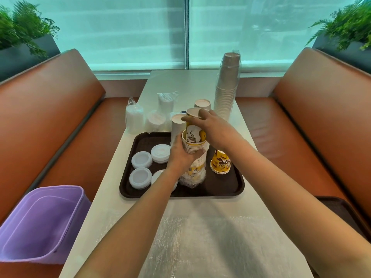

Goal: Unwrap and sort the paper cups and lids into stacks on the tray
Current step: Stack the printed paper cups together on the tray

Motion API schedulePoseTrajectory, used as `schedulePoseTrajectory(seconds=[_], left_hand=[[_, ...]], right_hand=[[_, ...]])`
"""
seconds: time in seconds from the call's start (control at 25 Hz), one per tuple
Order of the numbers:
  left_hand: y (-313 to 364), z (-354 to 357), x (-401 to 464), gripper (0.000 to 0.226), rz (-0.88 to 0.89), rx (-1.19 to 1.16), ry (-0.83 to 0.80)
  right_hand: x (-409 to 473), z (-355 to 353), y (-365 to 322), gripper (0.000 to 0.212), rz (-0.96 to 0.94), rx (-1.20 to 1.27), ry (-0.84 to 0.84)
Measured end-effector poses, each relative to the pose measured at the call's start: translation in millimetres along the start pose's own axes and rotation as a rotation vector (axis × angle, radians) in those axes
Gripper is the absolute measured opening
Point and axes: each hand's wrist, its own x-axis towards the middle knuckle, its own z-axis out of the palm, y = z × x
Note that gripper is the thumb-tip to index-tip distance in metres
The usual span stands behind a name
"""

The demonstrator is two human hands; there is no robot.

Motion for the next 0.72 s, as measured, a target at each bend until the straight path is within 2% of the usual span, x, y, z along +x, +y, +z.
schedulePoseTrajectory(seconds=[0.08, 0.16, 0.32, 0.44, 0.56, 0.64, 0.72], left_hand=[[0, 0, 1, 0.080, 0.001, 0.007, -0.011], [0, 2, 1, 0.081, -0.004, 0.015, -0.018], [-1, 2, 3, 0.081, 0.010, 0.027, -0.031], [-5, 0, 4, 0.081, 0.023, 0.033, -0.028], [-4, -2, 5, 0.083, 0.011, 0.047, -0.025], [-5, -2, 5, 0.085, 0.006, 0.049, -0.023], [-7, -3, 5, 0.085, 0.010, 0.046, -0.018]], right_hand=[[-1, 3, -1, 0.079, -0.016, -0.164, -0.060], [2, 9, 1, 0.085, -0.018, -0.279, -0.053], [5, 14, 13, 0.083, -0.065, -0.331, 0.099], [5, 16, 29, 0.082, -0.110, -0.253, 0.329], [0, 16, 43, 0.083, -0.119, -0.179, 0.399], [-5, 17, 53, 0.077, 0.016, 0.003, 0.448], [-11, 23, 61, 0.071, 0.222, 0.304, 0.533]])
